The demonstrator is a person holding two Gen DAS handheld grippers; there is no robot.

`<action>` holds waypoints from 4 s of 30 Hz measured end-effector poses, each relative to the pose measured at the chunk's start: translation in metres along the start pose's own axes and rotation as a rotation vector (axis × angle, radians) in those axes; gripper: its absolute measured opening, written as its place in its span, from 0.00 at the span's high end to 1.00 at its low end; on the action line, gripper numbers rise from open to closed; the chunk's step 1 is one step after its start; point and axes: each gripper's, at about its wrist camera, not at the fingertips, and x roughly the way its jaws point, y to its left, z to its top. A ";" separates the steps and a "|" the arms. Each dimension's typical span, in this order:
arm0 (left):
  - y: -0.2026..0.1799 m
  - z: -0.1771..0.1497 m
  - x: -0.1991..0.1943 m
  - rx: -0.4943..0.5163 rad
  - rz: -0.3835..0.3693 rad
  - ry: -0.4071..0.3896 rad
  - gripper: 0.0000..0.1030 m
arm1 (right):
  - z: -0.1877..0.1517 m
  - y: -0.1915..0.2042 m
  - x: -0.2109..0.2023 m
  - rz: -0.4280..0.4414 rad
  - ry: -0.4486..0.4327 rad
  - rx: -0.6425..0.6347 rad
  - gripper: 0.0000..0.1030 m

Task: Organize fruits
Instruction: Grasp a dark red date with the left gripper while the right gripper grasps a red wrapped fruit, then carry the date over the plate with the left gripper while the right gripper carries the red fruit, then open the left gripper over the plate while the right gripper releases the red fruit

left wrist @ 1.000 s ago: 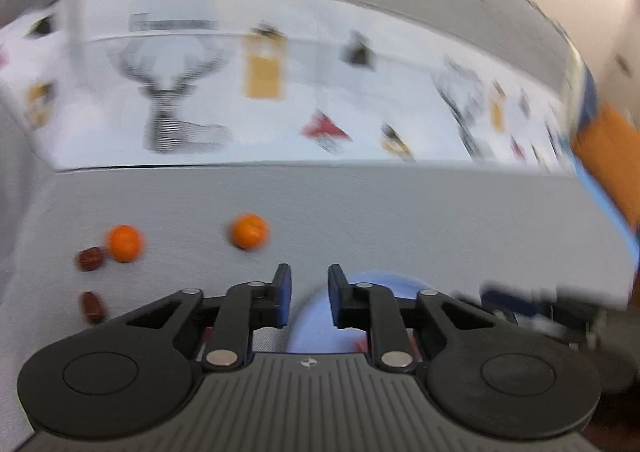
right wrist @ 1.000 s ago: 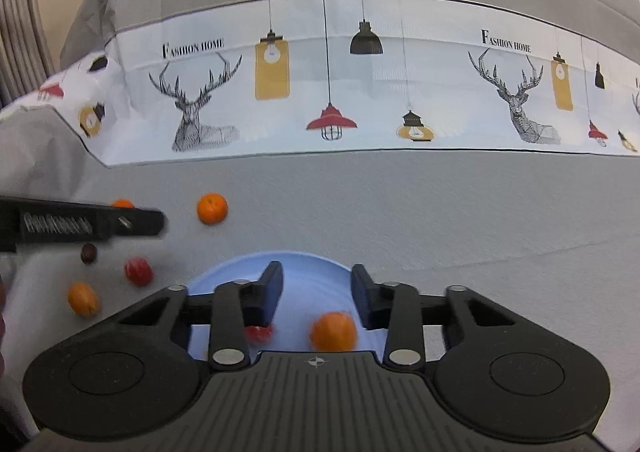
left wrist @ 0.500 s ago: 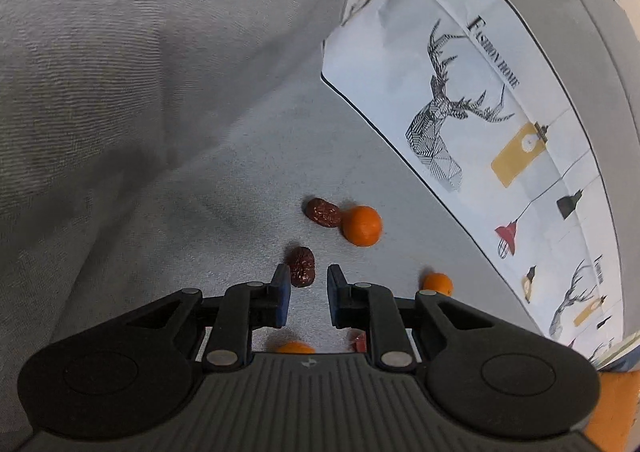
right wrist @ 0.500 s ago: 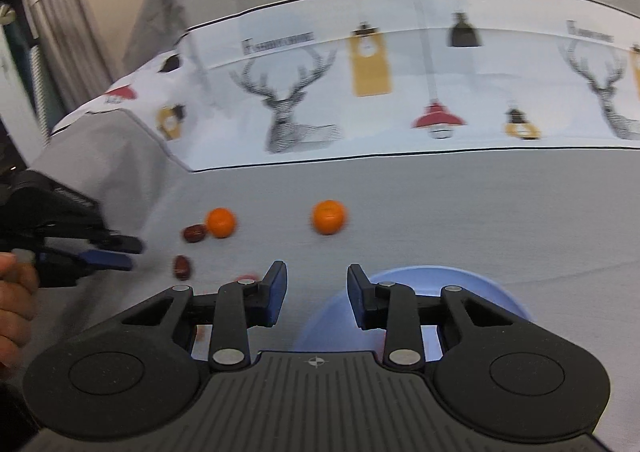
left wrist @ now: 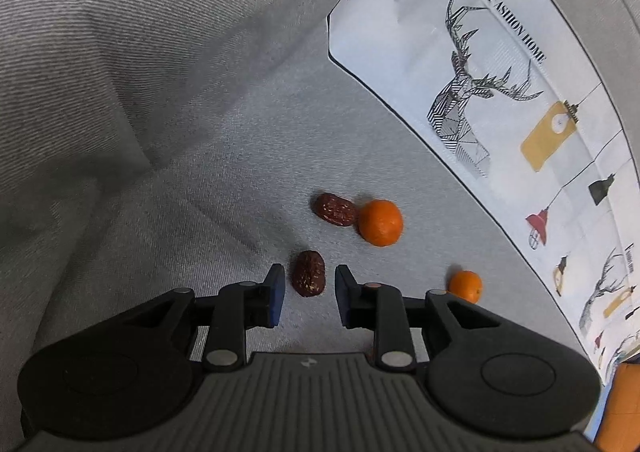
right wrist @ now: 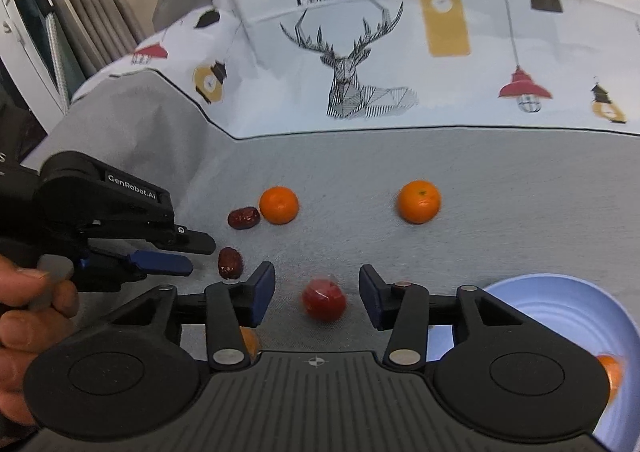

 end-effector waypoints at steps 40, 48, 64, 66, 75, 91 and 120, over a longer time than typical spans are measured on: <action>-0.055 -0.060 -0.051 0.360 -0.009 -0.225 0.79 | 0.012 -0.020 -0.102 -0.137 -0.181 0.024 0.70; -0.081 -0.121 -0.088 0.537 -0.143 -0.296 0.79 | -0.019 -0.057 -0.180 -0.240 -0.252 0.038 0.70; -0.096 -0.148 -0.056 0.627 -0.257 -0.133 0.79 | -0.025 -0.111 -0.161 -0.285 -0.228 0.180 0.70; -0.099 -0.150 -0.053 0.650 -0.256 -0.125 0.79 | -0.024 -0.107 -0.157 -0.310 -0.225 0.126 0.70; -0.118 -0.173 -0.038 0.742 -0.300 -0.061 0.79 | -0.030 -0.115 -0.143 -0.296 -0.099 0.106 0.70; -0.127 -0.187 -0.029 0.841 -0.252 -0.071 0.79 | -0.039 -0.109 -0.129 -0.309 -0.014 0.076 0.70; -0.129 -0.202 -0.012 0.930 -0.242 0.063 0.64 | -0.042 -0.107 -0.121 -0.327 0.030 0.068 0.59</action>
